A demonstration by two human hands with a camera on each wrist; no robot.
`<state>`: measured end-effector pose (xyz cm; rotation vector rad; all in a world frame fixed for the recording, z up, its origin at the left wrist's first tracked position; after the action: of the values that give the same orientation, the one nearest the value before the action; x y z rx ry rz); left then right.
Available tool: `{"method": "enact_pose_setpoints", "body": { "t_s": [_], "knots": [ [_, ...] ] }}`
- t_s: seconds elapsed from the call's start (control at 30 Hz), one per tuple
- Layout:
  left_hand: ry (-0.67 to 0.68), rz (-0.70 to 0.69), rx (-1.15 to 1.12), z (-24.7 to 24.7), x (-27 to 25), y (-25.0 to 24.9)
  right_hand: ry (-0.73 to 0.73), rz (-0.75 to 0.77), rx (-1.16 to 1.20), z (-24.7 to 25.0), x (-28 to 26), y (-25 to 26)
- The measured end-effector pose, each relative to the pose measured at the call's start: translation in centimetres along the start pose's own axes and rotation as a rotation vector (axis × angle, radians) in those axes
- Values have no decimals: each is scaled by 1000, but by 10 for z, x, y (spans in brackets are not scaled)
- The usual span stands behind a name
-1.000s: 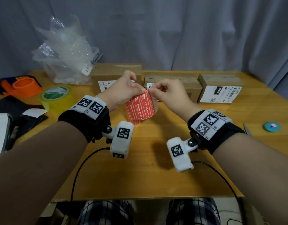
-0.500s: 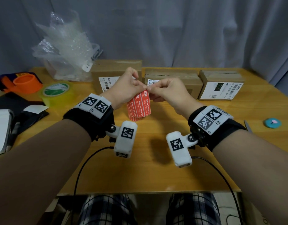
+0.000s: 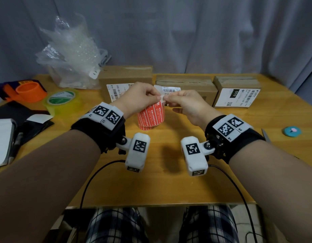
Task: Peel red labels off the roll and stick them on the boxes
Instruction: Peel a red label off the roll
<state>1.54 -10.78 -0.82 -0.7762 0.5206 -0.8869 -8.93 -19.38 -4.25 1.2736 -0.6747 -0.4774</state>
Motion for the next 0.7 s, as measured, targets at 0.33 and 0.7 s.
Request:
{"method": "enact_pose_setpoints", "body": {
  "t_s": [0.33, 0.7],
  "knots": [
    [-32, 68, -101, -3, 3, 9, -29, 115, -112, 11, -5, 19],
    [81, 76, -185, -10, 3, 10, 223, 487, -737, -6, 2, 45]
  ]
}}
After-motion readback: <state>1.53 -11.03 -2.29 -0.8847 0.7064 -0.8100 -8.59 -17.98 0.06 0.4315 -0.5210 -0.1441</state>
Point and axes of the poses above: each hand's wrist, its own x-axis towards the middle knuckle, its own z-axis out of the back of the hand, y = z × x, the point moved 9 cm from there along x, towards the middle knuckle, and after that the axes turned 14 degrees about z, right-handed, at the moved point
